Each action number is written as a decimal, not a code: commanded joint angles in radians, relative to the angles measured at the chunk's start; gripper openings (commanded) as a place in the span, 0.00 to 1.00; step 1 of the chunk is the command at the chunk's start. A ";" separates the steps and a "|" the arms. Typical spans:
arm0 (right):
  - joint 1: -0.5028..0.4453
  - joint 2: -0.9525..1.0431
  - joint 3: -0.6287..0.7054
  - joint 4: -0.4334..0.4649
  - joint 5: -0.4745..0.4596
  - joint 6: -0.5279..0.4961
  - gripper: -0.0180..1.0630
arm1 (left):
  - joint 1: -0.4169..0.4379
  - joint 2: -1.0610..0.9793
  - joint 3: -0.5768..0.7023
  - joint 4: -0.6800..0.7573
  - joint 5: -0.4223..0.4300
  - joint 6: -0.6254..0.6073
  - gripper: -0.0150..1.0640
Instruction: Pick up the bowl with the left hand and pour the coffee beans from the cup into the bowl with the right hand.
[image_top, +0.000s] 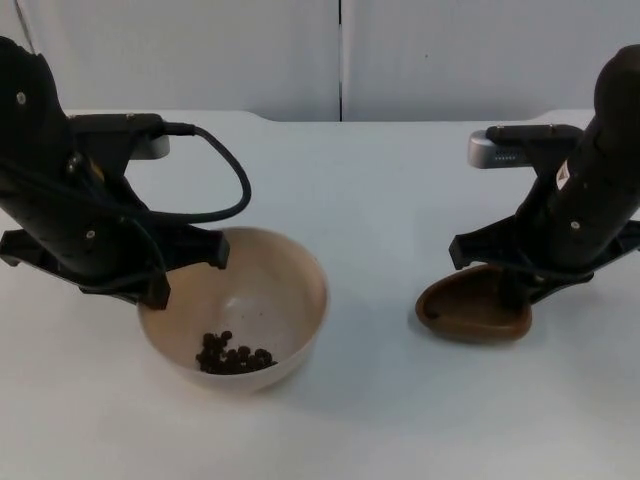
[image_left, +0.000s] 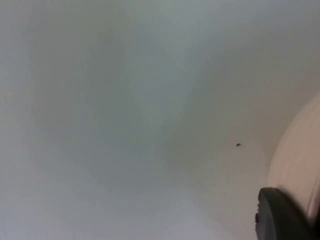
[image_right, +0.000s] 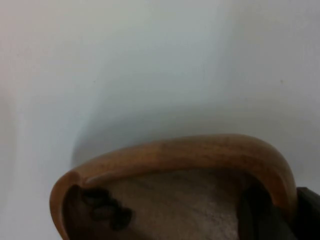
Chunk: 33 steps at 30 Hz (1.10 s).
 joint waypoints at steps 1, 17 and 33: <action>0.002 -0.004 0.001 -0.001 -0.010 0.002 0.02 | 0.002 -0.001 -0.005 0.005 -0.011 0.001 0.01; 0.002 -0.004 0.001 -0.003 -0.008 0.002 0.06 | 0.002 -0.001 -0.005 0.005 -0.011 0.001 0.19; 0.002 -0.004 0.001 0.001 -0.048 0.027 0.68 | 0.002 -0.001 -0.005 0.005 0.005 0.001 0.68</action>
